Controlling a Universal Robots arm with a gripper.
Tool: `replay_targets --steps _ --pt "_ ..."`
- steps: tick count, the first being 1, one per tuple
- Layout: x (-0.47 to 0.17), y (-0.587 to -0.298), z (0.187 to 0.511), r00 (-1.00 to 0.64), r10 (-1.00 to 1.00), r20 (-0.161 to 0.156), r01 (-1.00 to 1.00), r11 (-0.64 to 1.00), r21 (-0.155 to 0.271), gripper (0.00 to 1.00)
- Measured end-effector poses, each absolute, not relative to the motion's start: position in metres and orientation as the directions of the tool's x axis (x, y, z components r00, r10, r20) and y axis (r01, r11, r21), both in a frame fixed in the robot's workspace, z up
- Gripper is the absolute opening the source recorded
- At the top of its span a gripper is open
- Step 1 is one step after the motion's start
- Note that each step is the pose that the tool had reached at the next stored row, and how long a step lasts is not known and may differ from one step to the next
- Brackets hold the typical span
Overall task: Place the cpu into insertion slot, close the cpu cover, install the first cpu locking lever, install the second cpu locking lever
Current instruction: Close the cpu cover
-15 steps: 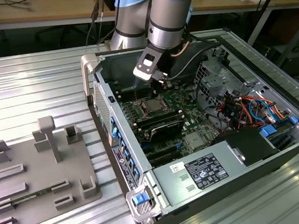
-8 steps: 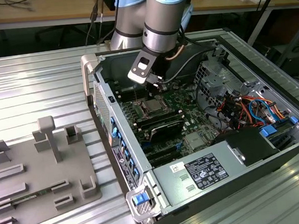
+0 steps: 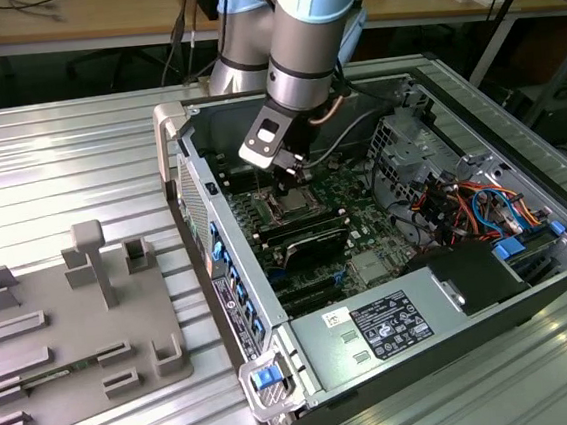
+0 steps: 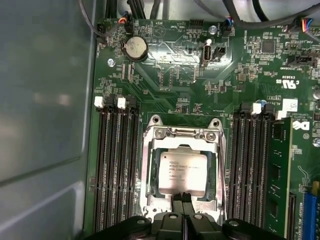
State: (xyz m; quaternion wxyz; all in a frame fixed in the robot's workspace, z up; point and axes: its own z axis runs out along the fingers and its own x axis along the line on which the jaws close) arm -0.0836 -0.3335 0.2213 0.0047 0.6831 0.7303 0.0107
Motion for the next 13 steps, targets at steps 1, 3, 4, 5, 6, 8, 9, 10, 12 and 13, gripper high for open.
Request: replay_targets --steps 1,3,4,5,6,8,9,10,12,13 --pt "-0.0837 -0.3335 0.2177 -0.067 0.998 0.008 0.998 0.067 0.023 0.11" --pt "-0.0838 -0.3335 0.2139 -0.067 0.998 0.008 0.998 0.067 0.023 0.11" --pt "-0.0839 -0.3335 0.2113 -0.067 0.998 0.008 0.997 0.067 0.023 0.11" --pt "-0.0839 -0.3335 0.21 -0.067 0.998 0.008 0.997 0.067 0.023 0.11" --pt "-0.084 -0.3335 0.2089 -0.068 0.998 0.008 0.997 0.068 0.023 0.11" --pt "-0.0841 -0.3336 0.2086 -0.069 0.998 0.008 0.997 0.069 0.022 0.11" --pt "-0.084 -0.3335 0.2086 -0.069 0.998 0.008 0.997 0.069 0.023 0.11" --pt "-0.084 -0.3335 0.209 -0.07 0.998 0.008 0.997 0.07 0.023 0.11" --pt "-0.084 -0.3335 0.2097 -0.07 0.998 0.008 0.997 0.07 0.024 0.11" --pt "-0.0841 -0.3335 0.21 -0.07 0.997 0.008 0.997 0.07 0.024 0.11"
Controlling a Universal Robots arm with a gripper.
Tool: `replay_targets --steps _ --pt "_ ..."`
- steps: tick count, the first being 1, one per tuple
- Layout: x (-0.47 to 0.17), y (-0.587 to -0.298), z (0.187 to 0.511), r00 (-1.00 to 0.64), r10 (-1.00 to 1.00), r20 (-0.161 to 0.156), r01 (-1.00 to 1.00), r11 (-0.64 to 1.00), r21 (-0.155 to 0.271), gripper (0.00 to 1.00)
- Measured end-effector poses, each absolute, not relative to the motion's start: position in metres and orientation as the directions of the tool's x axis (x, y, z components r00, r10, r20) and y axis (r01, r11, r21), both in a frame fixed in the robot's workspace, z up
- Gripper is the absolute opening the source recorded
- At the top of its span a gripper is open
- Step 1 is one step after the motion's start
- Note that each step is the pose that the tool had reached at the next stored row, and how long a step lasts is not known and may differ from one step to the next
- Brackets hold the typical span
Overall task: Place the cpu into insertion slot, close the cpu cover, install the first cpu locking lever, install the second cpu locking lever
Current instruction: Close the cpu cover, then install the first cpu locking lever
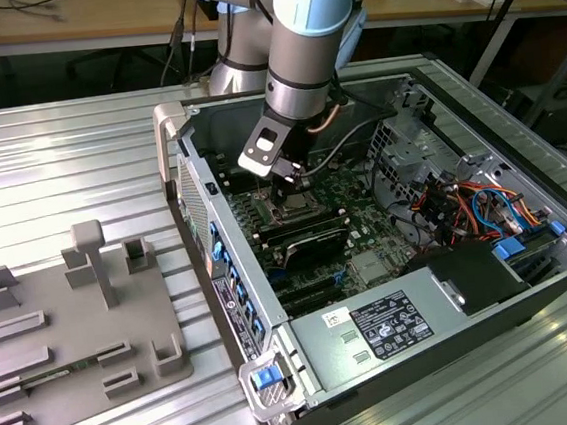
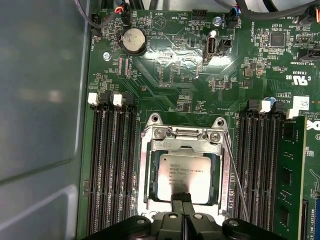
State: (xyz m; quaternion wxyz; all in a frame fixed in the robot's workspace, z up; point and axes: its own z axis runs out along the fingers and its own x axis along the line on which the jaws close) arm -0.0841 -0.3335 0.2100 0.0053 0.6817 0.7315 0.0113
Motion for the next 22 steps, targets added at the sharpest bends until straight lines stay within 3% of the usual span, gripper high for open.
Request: replay_targets --steps 22 --pt "-0.065 -0.333 0.217 -0.078 0.997 0.008 0.997 0.078 0.026 0.11"
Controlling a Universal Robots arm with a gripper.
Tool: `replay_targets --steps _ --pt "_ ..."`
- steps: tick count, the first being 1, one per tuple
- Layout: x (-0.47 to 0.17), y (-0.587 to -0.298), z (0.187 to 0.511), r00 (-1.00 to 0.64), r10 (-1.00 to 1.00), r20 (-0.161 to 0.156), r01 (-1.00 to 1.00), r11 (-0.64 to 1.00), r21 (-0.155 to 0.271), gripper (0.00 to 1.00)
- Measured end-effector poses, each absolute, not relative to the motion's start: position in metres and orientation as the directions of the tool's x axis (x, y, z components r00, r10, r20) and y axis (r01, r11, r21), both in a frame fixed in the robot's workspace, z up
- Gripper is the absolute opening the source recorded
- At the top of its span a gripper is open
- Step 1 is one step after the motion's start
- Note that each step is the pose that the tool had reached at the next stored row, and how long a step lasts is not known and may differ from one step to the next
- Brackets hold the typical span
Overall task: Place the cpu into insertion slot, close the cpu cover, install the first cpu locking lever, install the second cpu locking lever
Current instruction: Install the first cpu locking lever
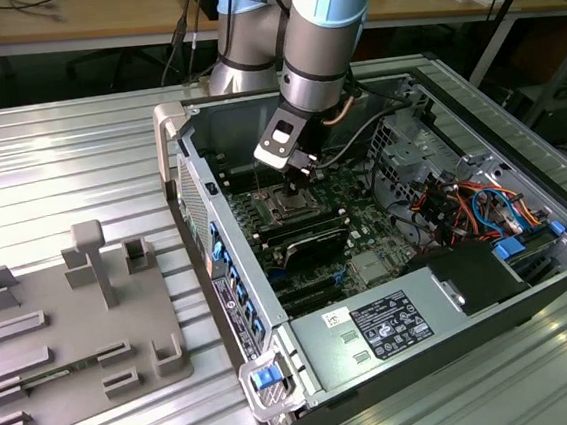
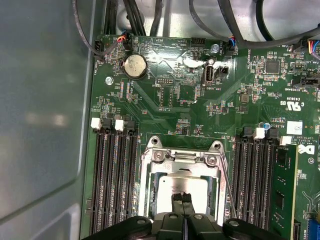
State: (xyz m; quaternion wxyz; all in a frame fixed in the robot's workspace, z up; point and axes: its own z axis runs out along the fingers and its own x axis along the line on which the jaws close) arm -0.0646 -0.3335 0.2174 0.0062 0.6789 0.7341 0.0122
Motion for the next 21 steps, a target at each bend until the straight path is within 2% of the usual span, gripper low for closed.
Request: replay_targets --steps 8,10,11,17,21 --pt "-0.065 -0.333 0.219 -0.079 0.997 0.007 0.997 0.078 0.026 0.11" --pt "-0.065 -0.333 0.241 -0.092 0.996 0.007 0.995 0.092 0.026 0.11" --pt "-0.065 -0.333 0.249 -0.129 0.992 0.008 0.991 0.128 0.027 0.11" --pt "-0.065 -0.333 0.249 -0.3 0.954 0.007 0.954 0.299 0.026 0.11" --pt "-0.065 -0.333 0.249 -0.34 0.94 0.007 0.94 0.34 0.026 0.11"
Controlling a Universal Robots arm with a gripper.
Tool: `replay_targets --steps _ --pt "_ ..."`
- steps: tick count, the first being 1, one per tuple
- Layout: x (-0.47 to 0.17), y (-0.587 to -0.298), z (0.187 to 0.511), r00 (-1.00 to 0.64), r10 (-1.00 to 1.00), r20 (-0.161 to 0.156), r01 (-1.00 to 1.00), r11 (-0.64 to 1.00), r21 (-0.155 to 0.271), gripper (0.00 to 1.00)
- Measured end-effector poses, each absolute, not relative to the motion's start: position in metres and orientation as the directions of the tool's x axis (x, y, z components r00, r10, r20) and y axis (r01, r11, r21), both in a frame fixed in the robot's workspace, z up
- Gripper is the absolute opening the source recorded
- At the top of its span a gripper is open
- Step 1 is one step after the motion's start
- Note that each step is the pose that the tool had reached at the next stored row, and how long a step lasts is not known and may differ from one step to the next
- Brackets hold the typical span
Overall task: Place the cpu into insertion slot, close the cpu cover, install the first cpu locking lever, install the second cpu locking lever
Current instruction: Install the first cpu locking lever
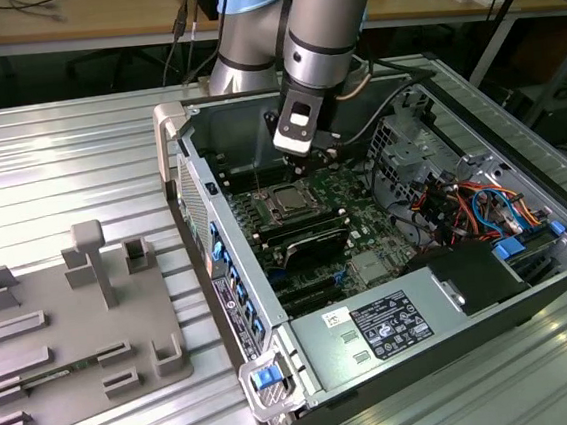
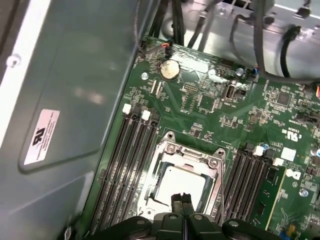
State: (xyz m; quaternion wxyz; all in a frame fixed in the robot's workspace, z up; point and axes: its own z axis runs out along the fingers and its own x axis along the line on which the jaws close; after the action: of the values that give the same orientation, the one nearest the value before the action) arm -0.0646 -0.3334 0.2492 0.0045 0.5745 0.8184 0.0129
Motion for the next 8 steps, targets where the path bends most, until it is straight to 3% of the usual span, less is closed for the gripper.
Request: replay_targets --steps 8 --pt "-0.0646 -0.3334 0.2492 -0.426 0.905 0.007 0.904 0.426 0.026 0.11"
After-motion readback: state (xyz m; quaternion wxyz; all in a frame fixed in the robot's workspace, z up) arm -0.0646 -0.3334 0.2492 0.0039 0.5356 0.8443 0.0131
